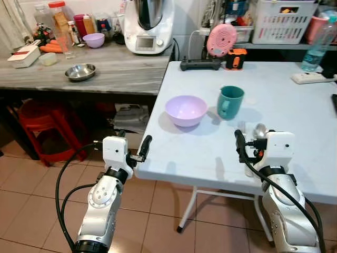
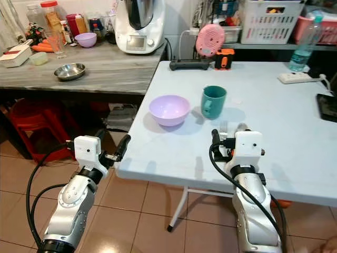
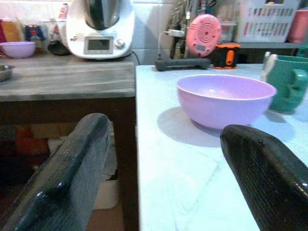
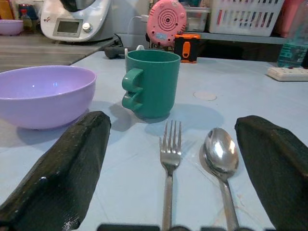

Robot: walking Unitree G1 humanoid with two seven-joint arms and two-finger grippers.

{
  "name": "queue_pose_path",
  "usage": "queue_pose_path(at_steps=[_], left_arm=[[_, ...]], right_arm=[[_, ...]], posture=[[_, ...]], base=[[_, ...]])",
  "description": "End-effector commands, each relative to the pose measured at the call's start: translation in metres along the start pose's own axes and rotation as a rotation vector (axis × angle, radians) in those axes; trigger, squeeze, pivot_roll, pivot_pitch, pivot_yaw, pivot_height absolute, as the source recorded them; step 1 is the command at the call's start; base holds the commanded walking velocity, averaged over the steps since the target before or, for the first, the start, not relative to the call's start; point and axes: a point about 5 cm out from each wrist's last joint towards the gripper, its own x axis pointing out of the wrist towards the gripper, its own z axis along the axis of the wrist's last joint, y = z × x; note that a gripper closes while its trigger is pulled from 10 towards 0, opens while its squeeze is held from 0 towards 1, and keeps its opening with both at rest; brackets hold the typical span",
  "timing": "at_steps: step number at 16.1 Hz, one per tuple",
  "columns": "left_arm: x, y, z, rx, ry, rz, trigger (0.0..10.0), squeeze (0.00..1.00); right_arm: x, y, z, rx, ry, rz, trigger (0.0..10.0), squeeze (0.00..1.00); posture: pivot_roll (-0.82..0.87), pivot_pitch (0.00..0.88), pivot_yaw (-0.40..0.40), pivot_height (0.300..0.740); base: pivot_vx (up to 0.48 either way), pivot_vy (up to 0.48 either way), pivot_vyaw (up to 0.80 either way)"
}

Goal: Setting the table

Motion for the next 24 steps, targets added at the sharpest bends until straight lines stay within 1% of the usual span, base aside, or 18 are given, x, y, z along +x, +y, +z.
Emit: queue_pose_path(at_steps=[1,3,6,10,13,24], left_arm=[[-0.002,0.007,0.004,0.003,-0.022,-0.002,10.0,0.00],[-0.002,0.006,0.004,-0.003,-0.023,-0.011,10.0,0.00],[-0.003,0.006,0.005,0.001,-0.027,-0.025,10.0,0.00],[-0.004,0.004,0.004,-0.001,-0.026,-0.035,10.0,0.00],[-0.005,0.001,0.003,-0.007,-0.021,-0.048,10.0,0.00],[-0.006,-0.001,0.001,-0.011,-0.014,-0.058,10.0,0.00]], right_arm=[[0.001,0.005,0.007,0.007,-0.032,0.011,10.0,0.00],[0.000,0.005,0.007,0.006,-0.037,0.016,10.0,0.00],[0.001,0.012,0.008,0.013,-0.041,0.041,10.0,0.00],[-0.001,0.012,0.006,0.005,-0.035,0.045,10.0,0.00],[-0.001,0.012,0.006,0.002,-0.034,0.048,10.0,0.00],[-0.003,0.016,0.007,-0.015,-0.044,0.074,10.0,0.00]], posture=[[-0.10,0.000,0.044,0.740],[-0.10,0.000,0.043,0.740],[-0.10,0.000,0.044,0.740],[-0.10,0.000,0.046,0.740],[-0.10,0.000,0.045,0.740],[-0.11,0.000,0.046,0.740]], base=[[0.000,0.000,0.00],[0.000,0.000,0.00],[0.276,0.000,0.00],[0.284,0.000,0.00],[0.405,0.000,0.00],[0.395,0.000,0.00]])
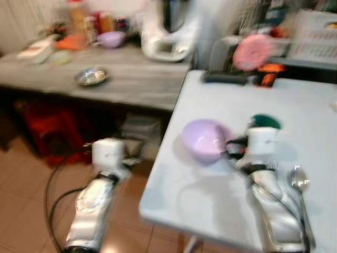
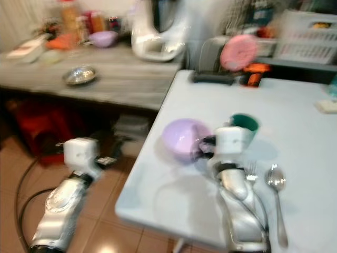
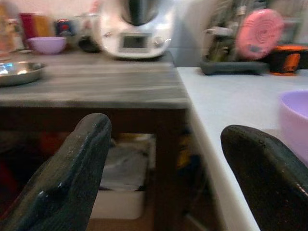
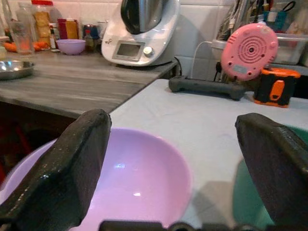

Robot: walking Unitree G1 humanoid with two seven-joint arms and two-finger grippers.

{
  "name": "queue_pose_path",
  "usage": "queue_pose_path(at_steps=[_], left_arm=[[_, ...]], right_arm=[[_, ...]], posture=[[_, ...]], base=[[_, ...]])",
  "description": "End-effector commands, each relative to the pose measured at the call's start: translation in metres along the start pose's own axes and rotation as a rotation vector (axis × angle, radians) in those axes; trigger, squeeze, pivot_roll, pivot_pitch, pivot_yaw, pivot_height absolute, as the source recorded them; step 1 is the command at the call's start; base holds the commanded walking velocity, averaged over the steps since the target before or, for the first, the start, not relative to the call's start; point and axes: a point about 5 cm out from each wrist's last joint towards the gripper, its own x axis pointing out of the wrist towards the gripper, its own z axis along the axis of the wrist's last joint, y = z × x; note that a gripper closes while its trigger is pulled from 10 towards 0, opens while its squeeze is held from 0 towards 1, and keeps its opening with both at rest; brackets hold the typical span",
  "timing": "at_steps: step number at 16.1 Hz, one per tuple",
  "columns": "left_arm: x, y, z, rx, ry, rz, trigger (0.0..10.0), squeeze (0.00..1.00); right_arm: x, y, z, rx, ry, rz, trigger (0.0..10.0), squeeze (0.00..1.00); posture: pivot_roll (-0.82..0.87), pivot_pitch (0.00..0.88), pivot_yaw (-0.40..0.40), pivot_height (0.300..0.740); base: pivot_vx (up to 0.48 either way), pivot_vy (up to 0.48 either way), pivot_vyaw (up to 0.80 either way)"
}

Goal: Setting the table

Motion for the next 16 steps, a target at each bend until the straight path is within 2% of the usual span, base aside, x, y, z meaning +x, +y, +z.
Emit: queue_pose_path(at_steps=[1,8,10,12,14,16], left_arm=[[0.007,-0.014,0.006,-0.009,-0.027,-0.048,10.0,0.00],[-0.006,-0.003,0.001,-0.001,0.000,-0.076,10.0,0.00],[-0.011,-0.002,-0.001,0.002,0.019,-0.141,10.0,0.00],[-0.019,0.002,-0.001,0.030,0.038,-0.236,10.0,0.00],[-0.022,0.005,-0.001,0.028,0.048,-0.259,10.0,0.00],[-0.029,0.013,-0.002,0.016,0.083,-0.330,10.0,0.00]], right_arm=[[-0.003,-0.013,-0.001,-0.033,0.008,-0.038,10.0,0.00],[-0.006,-0.005,0.002,-0.108,-0.023,0.056,10.0,0.00],[-0.007,0.000,0.003,-0.128,-0.034,0.107,10.0,0.00],[-0.012,0.013,0.006,-0.172,-0.058,0.218,10.0,0.00],[-0.013,0.016,0.007,-0.181,-0.063,0.255,10.0,0.00],[-0.017,0.022,0.007,-0.201,-0.071,0.343,10.0,0.00]], posture=[[-0.11,0.000,0.046,0.740],[-0.10,0.000,0.046,0.740],[-0.10,0.000,0.046,0.740],[-0.10,0.000,0.046,0.740],[-0.10,0.000,0.046,0.740],[-0.10,0.000,0.044,0.740]], base=[[0.371,0.000,0.00],[0.040,0.000,0.00],[0.000,0.000,0.00],[0.000,0.000,0.00],[0.000,0.000,0.00],[0.000,0.000,0.00]])
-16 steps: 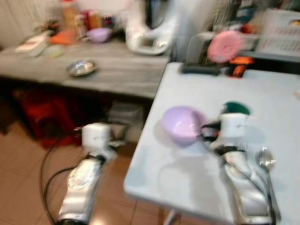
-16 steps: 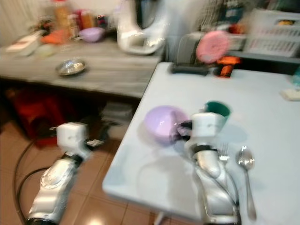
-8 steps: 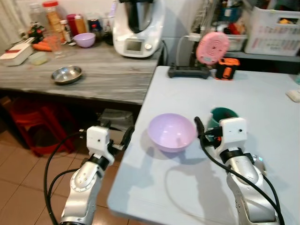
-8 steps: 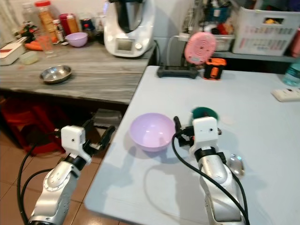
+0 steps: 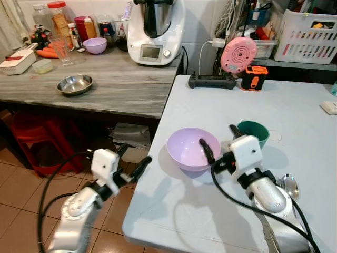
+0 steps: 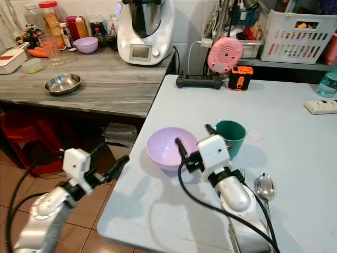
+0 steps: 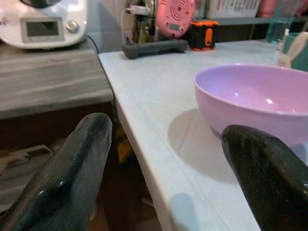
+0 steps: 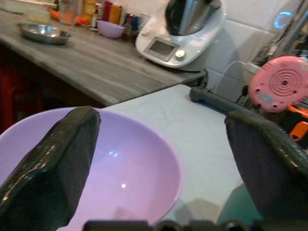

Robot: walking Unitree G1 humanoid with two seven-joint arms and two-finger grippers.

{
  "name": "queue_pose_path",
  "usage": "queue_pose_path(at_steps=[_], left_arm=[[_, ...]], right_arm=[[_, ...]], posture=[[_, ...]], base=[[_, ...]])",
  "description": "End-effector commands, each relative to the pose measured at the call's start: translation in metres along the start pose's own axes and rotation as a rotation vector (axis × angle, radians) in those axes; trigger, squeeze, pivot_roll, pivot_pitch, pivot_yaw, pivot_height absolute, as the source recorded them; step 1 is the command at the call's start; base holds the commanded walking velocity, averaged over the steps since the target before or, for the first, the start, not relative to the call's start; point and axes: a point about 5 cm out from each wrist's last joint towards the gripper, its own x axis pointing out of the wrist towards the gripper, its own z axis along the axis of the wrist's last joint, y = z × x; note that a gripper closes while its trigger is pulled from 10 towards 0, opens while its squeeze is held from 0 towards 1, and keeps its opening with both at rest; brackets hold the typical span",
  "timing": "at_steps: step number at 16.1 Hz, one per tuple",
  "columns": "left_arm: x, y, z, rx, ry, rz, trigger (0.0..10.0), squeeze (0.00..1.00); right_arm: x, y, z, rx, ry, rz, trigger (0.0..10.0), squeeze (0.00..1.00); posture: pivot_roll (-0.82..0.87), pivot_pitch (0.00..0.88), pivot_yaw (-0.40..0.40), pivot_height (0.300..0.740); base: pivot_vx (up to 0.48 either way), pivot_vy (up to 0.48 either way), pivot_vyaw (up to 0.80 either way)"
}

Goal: Setting the table

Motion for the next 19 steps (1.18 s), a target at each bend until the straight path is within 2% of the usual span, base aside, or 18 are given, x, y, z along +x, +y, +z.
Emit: queue_pose_path(at_steps=[1,4,5,9,12,14,16,17,18,19], left_arm=[[-0.005,0.004,0.002,-0.005,0.011,-0.028,10.0,0.00],[-0.004,0.007,0.003,0.004,0.017,-0.039,10.0,0.00],[-0.005,0.006,0.001,0.001,0.037,-0.075,10.0,0.00],[-0.012,0.007,-0.002,-0.021,0.068,-0.128,10.0,0.00],[-0.014,0.008,-0.001,-0.019,0.082,-0.164,10.0,0.00],[-0.013,0.009,0.000,-0.015,0.091,-0.174,10.0,0.00],[-0.011,0.010,0.001,-0.018,0.085,-0.174,10.0,0.00],[-0.009,0.008,0.003,-0.023,0.080,-0.191,10.0,0.00],[-0.009,0.006,0.003,-0.022,0.080,-0.204,10.0,0.00],[-0.009,0.004,0.003,-0.028,0.085,-0.223,10.0,0.00]], right_arm=[[0.001,0.006,0.007,-0.001,-0.028,0.079,10.0,0.00],[0.002,0.010,0.005,0.008,0.000,0.194,10.0,0.00],[0.001,0.013,0.002,0.025,0.034,0.275,10.0,0.00],[0.001,0.012,-0.007,0.012,0.086,0.408,10.0,0.00],[0.010,0.012,-0.014,-0.031,0.133,0.482,10.0,0.00],[0.018,0.010,-0.028,-0.068,0.214,0.536,10.0,0.00],[0.023,0.007,-0.032,-0.147,0.231,0.584,10.0,0.00],[0.030,0.003,-0.032,-0.196,0.233,0.613,2.4,0.00],[0.032,0.001,-0.033,-0.224,0.234,0.629,0.0,0.00],[0.034,-0.001,-0.034,-0.271,0.236,0.648,0.0,0.00]], posture=[[-0.10,0.000,0.042,0.740],[-0.09,0.000,0.040,0.740],[-0.09,0.000,0.040,0.740],[-0.09,0.000,0.035,0.740],[-0.08,0.000,0.034,0.740],[-0.08,0.000,0.034,0.740],[-0.08,0.000,0.034,0.740],[-0.08,0.000,0.038,0.740],[-0.07,0.000,0.035,0.740],[-0.07,0.000,0.035,0.740]], base=[[0.000,0.000,0.00],[0.000,0.000,0.00],[0.000,0.000,0.00],[0.000,0.000,0.00],[0.000,0.000,0.00],[0.000,0.000,0.00],[0.000,0.000,0.00],[0.000,0.000,0.00],[0.000,0.000,0.00],[0.000,0.000,0.00]])
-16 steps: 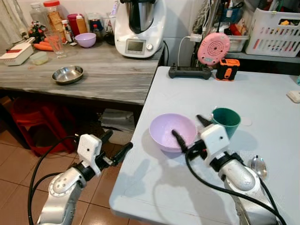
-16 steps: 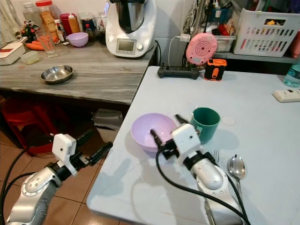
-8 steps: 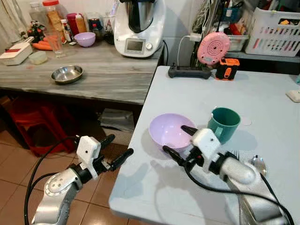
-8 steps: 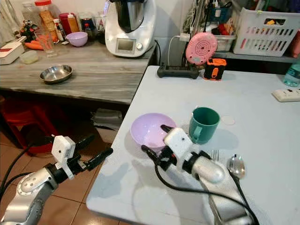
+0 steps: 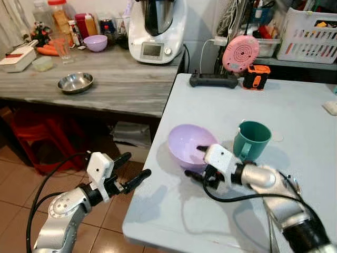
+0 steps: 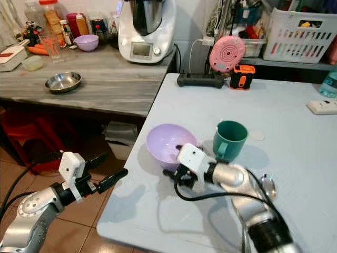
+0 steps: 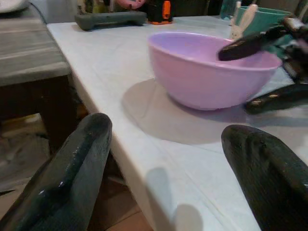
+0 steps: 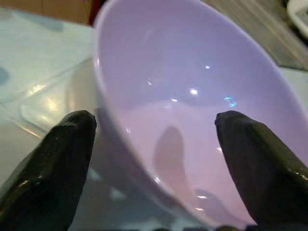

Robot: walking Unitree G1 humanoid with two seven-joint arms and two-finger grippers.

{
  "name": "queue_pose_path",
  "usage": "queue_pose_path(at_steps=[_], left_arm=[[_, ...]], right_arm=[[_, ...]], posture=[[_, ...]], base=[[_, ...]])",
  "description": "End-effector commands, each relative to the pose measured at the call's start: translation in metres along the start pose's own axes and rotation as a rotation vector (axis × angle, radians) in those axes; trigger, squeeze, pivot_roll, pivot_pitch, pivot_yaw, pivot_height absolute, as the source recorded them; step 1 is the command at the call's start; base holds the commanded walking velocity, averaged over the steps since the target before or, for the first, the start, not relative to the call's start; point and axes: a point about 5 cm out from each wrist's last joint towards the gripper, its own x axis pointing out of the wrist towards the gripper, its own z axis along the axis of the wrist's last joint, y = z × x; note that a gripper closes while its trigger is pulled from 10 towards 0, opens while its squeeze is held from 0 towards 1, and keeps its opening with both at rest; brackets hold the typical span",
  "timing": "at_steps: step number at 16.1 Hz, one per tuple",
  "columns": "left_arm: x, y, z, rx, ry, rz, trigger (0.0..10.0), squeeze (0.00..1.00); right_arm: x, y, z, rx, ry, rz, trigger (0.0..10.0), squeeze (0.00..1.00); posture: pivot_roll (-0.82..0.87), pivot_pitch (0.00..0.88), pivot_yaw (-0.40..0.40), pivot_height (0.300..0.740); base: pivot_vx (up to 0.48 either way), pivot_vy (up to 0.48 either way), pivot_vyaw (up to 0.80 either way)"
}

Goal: Setting the table

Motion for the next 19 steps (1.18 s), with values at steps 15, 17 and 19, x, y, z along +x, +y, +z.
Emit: queue_pose_path(at_steps=[15,17,19], left_arm=[[0.008,-0.007,0.005,0.018,-0.006,-0.076,10.0,0.00],[0.008,-0.008,0.005,0.018,-0.007,-0.077,10.0,0.00],[0.009,-0.008,0.004,0.017,-0.009,-0.073,10.0,0.00]], right_arm=[[-0.007,-0.009,-0.005,-0.181,0.003,-0.017,0.0,0.00],[-0.008,-0.010,-0.006,-0.192,0.006,-0.018,0.0,0.00],[-0.010,-0.011,-0.006,-0.203,0.007,-0.021,0.0,0.00]], posture=[[-0.09,0.002,0.044,0.740],[-0.09,0.002,0.044,0.740],[-0.09,0.002,0.044,0.740]], base=[[0.000,0.000,0.00],[0.000,0.000,0.00],[0.000,0.000,0.00]])
